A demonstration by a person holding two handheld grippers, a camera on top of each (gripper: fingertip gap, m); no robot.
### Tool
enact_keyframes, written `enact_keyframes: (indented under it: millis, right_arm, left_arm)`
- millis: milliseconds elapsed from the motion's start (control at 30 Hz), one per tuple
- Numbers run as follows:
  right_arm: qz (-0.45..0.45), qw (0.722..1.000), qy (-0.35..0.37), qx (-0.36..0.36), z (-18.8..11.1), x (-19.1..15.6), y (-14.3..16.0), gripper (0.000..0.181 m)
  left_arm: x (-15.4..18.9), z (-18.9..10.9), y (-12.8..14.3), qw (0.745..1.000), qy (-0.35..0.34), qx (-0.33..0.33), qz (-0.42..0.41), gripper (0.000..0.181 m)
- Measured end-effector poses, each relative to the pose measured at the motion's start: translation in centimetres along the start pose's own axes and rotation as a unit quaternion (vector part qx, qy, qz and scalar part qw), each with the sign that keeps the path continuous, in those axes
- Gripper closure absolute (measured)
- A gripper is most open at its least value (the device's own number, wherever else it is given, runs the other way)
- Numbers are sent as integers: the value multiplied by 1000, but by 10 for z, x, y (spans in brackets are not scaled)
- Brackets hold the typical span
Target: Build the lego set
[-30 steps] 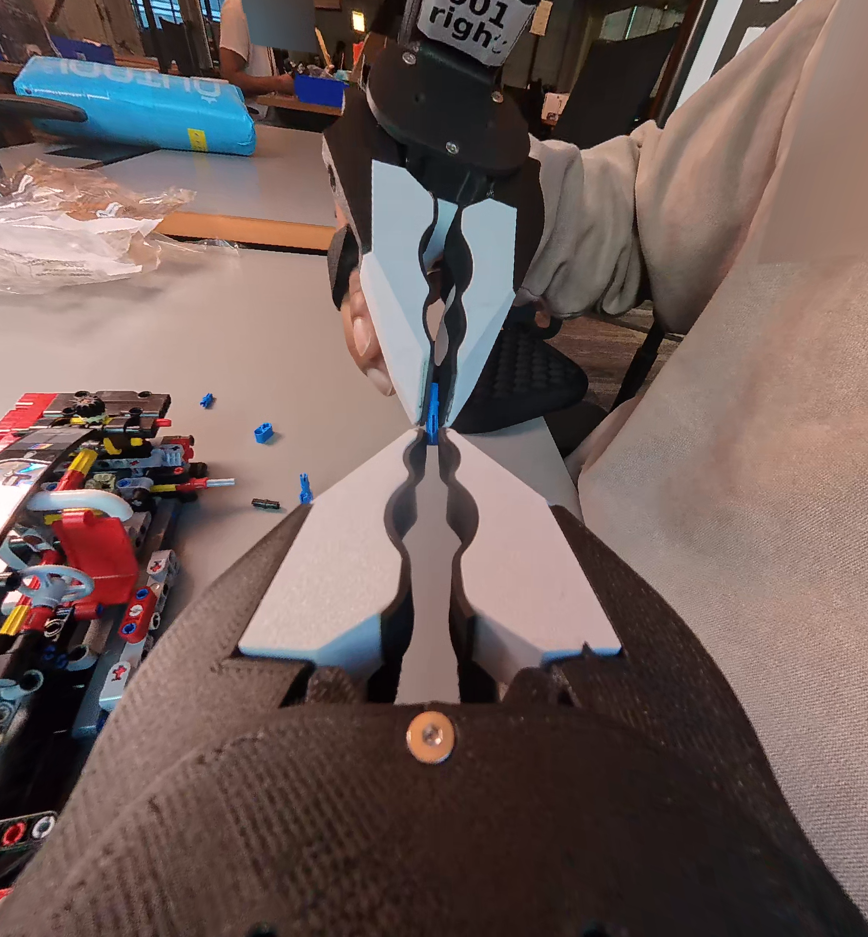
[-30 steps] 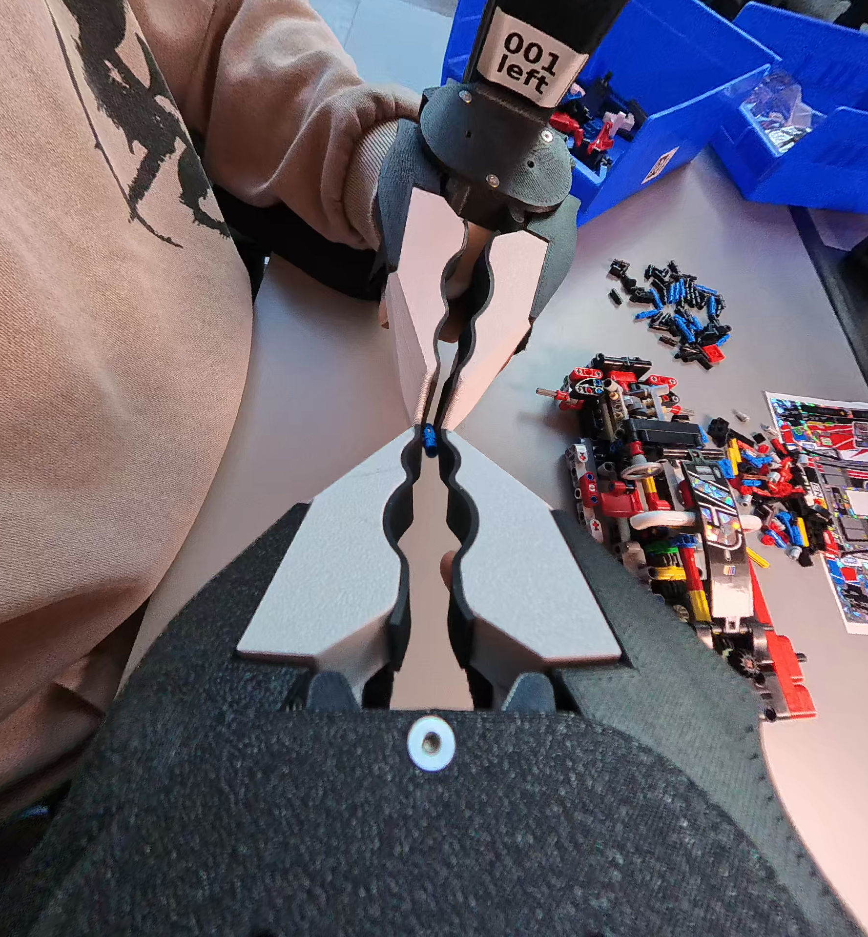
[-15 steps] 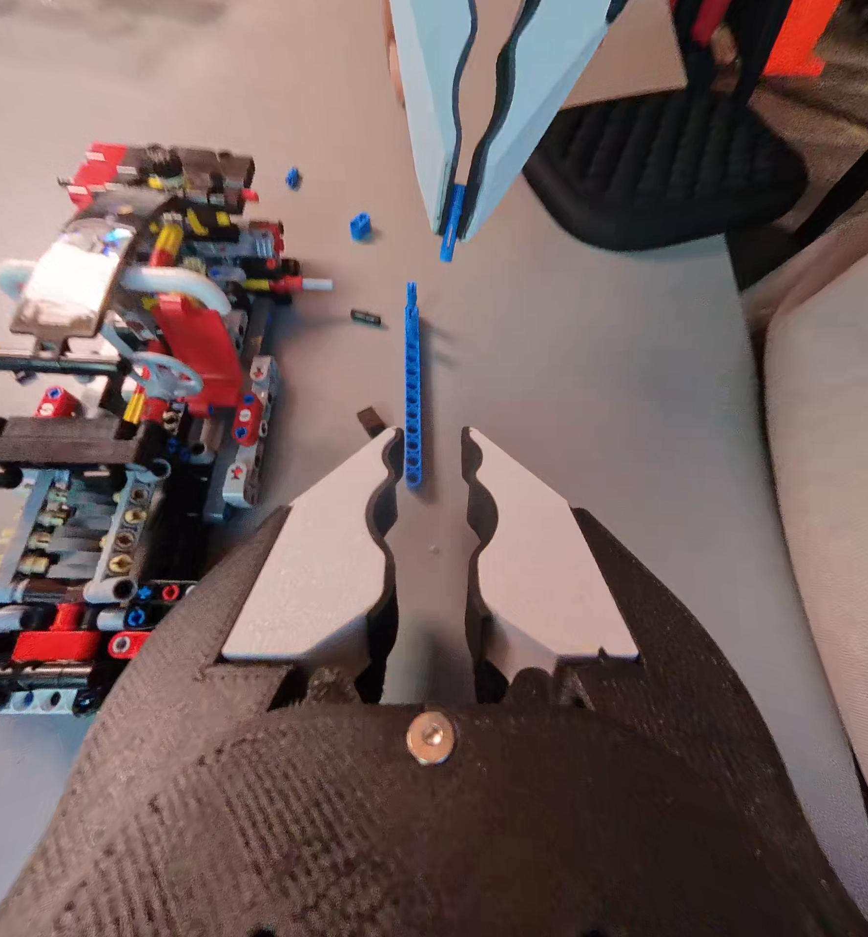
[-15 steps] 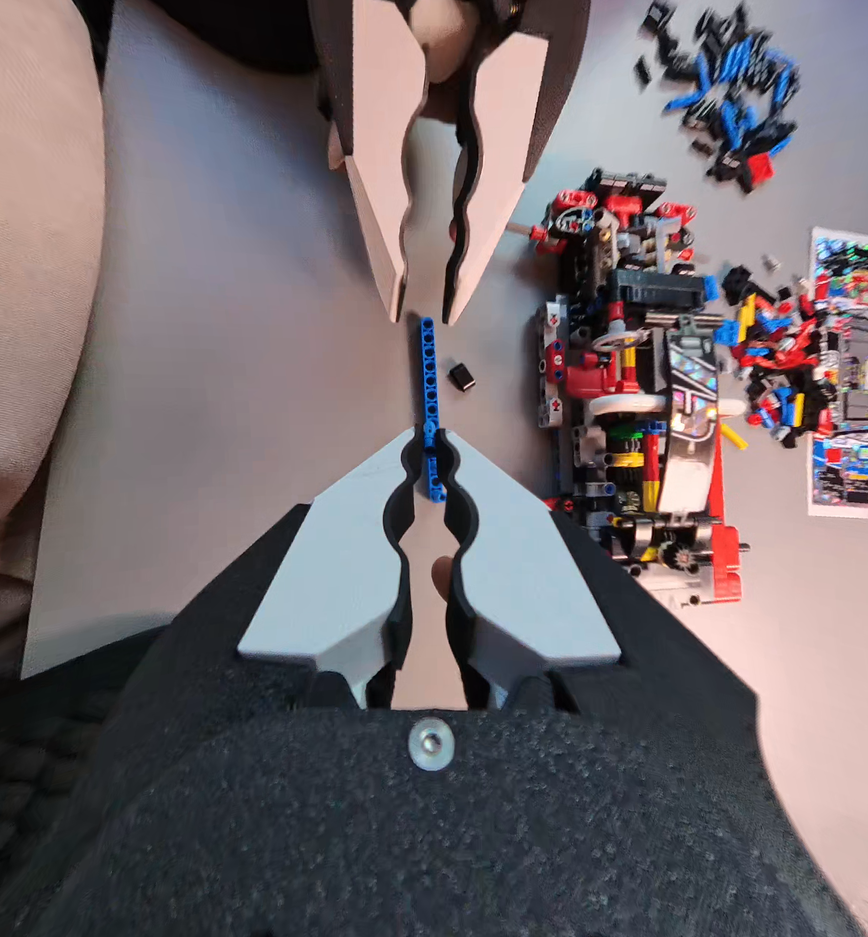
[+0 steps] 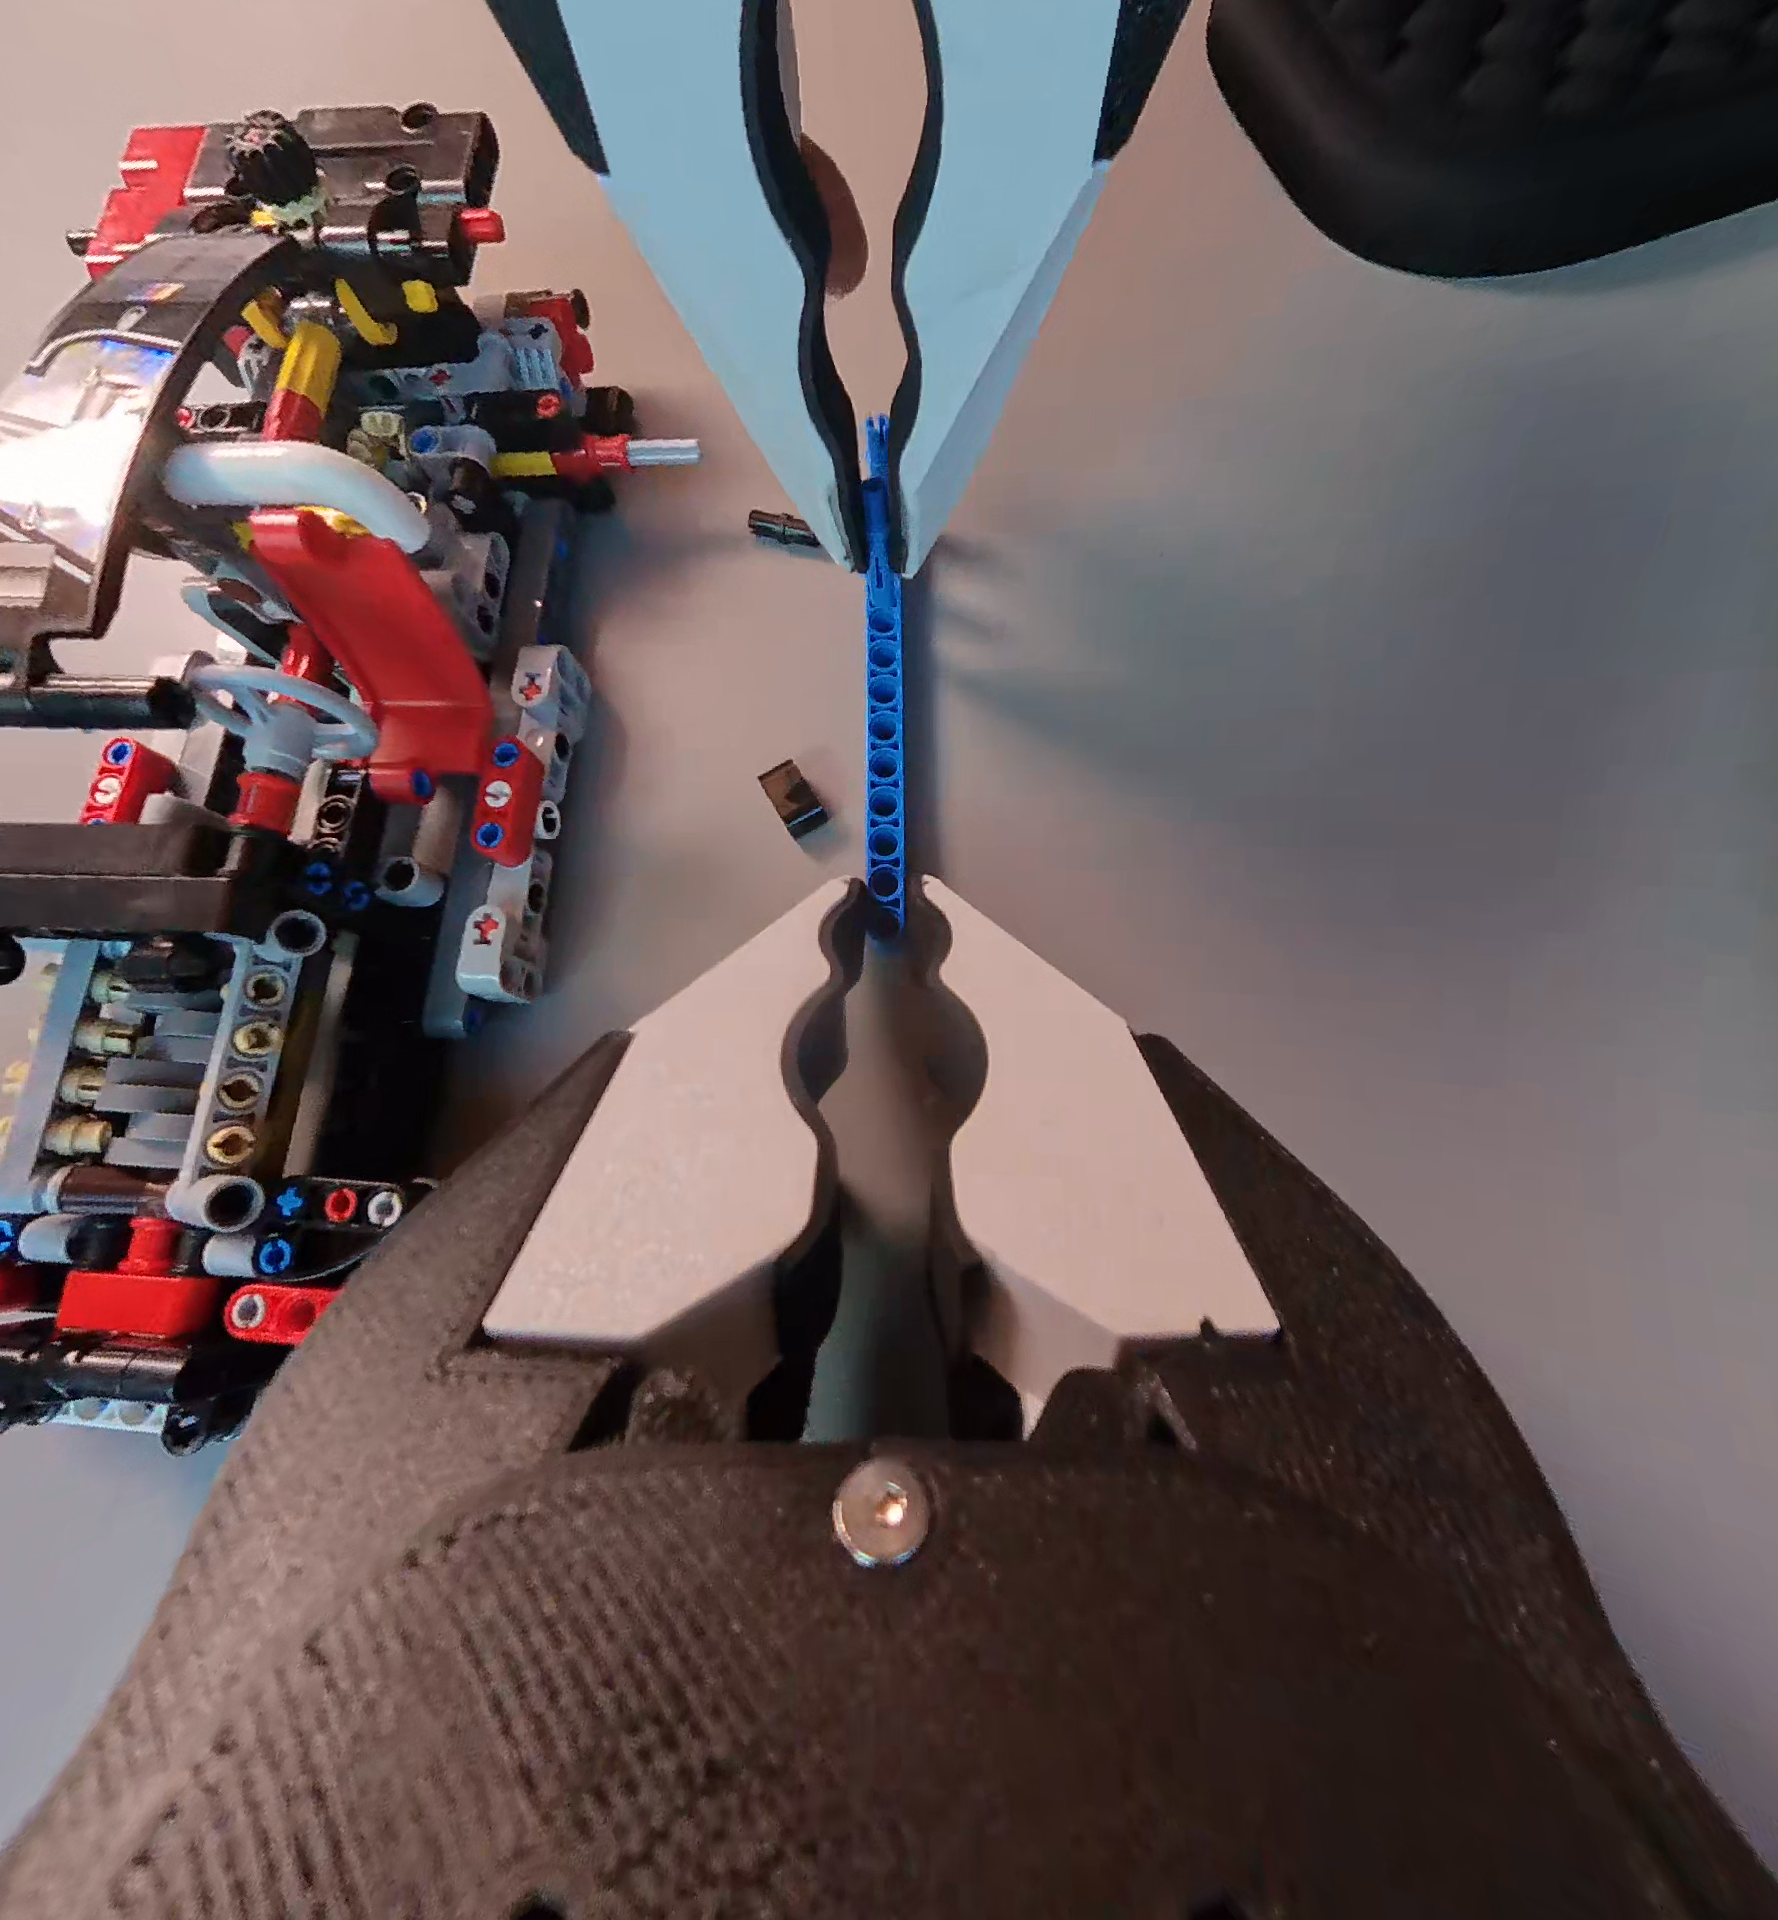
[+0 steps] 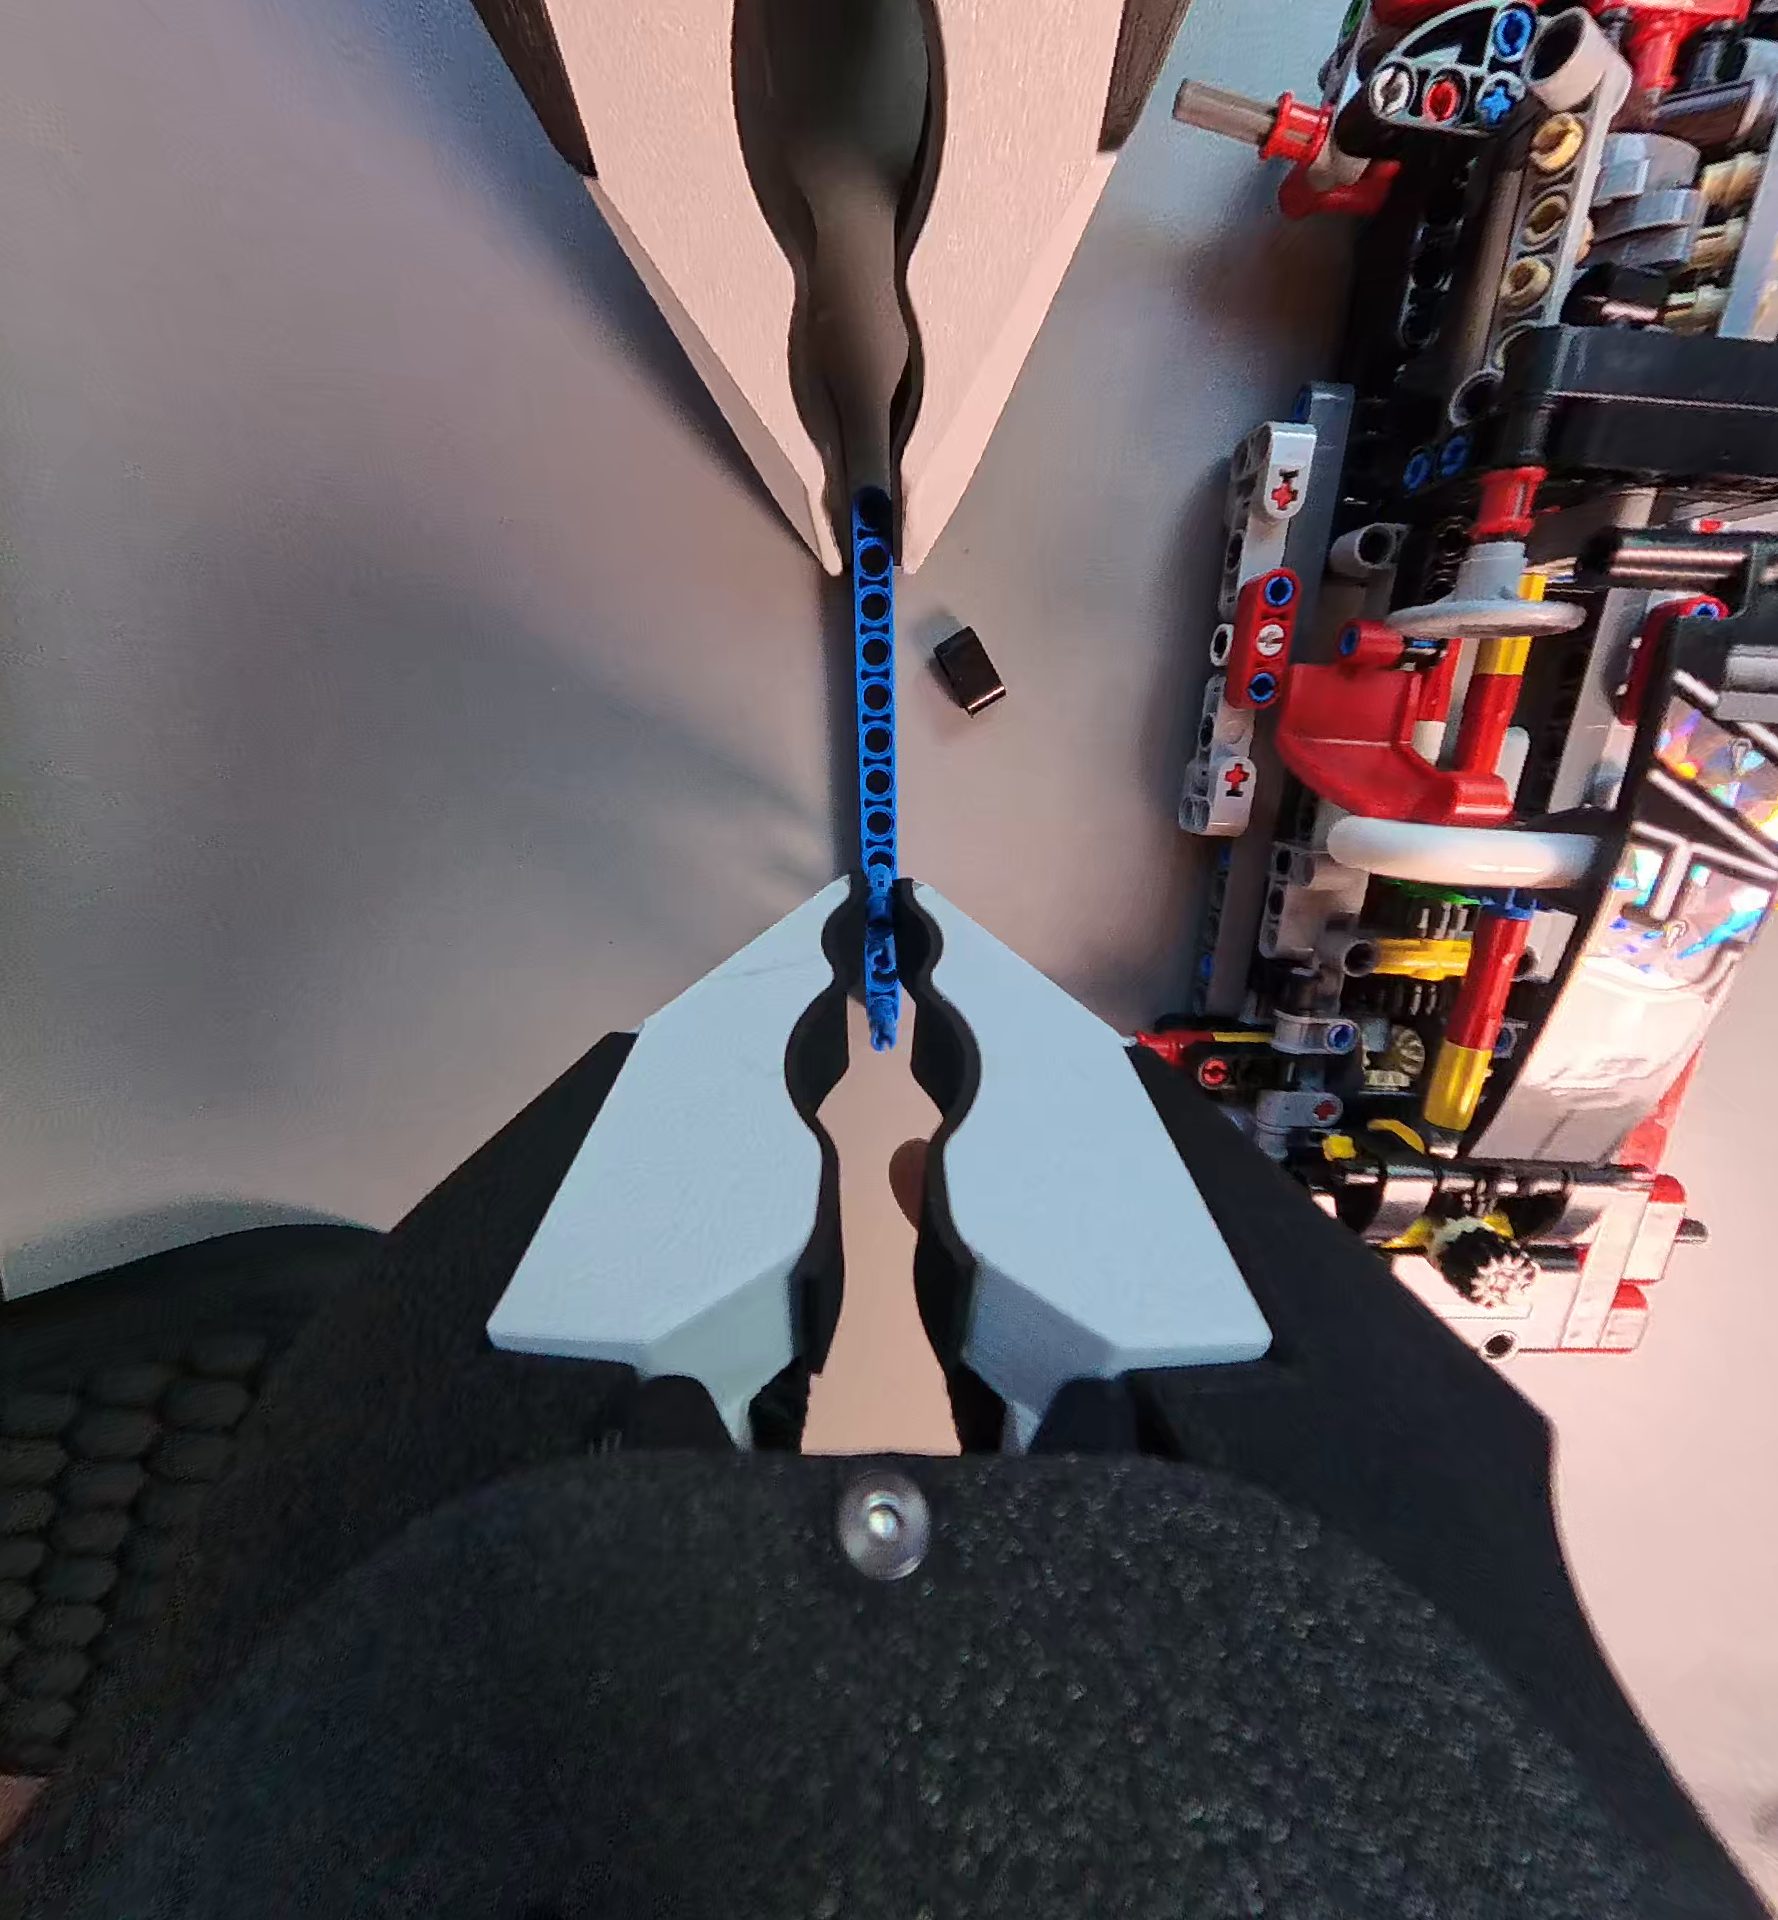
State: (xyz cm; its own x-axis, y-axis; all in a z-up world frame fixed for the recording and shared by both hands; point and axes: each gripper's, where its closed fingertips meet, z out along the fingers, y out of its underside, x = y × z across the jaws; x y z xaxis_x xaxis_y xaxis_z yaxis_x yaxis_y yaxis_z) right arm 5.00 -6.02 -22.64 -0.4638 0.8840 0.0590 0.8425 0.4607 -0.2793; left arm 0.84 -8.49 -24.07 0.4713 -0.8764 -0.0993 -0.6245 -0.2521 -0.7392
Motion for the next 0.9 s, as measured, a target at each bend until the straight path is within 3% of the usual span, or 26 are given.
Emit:
enact_keyframes:
  millis: [600, 900]
  right_arm:
    - [4, 996, -26, -80, 6, 2, 3, 179]
    - [65, 990, -46, -118, 7, 2, 8, 179]
  left_arm:
    - [1, 0, 0, 1000, 0, -1, -4, 176]
    - [0, 0, 0, 1000, -9, -1, 2, 175]
